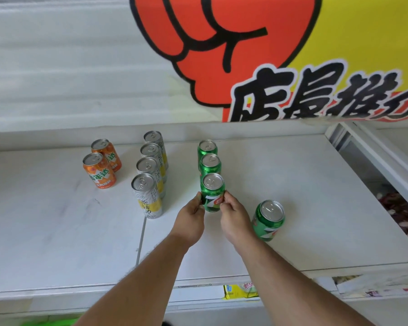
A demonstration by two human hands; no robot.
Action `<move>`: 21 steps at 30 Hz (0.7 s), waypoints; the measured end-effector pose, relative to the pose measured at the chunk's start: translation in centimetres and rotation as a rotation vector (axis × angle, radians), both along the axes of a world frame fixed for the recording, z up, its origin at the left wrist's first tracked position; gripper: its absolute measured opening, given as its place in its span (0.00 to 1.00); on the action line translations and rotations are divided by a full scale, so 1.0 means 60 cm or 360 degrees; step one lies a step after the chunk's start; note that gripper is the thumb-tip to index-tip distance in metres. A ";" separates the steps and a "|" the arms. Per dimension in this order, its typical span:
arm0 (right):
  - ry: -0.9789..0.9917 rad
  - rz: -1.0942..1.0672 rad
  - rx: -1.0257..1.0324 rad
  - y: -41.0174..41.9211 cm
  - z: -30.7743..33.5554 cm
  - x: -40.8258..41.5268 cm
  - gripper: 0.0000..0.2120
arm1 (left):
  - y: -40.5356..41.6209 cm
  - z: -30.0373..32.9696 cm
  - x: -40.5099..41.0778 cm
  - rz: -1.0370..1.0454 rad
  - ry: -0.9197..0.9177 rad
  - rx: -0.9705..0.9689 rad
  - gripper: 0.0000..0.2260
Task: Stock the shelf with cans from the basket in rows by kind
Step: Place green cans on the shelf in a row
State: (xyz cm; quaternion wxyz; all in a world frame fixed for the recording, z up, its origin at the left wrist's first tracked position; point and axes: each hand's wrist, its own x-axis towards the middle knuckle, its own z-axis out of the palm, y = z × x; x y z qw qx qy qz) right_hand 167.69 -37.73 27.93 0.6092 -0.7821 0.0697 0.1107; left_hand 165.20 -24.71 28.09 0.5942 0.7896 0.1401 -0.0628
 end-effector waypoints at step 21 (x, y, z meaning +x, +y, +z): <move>0.0037 0.0124 -0.0058 -0.014 0.038 -0.055 0.24 | -0.005 0.011 -0.042 0.0103 0.0086 -0.0026 0.24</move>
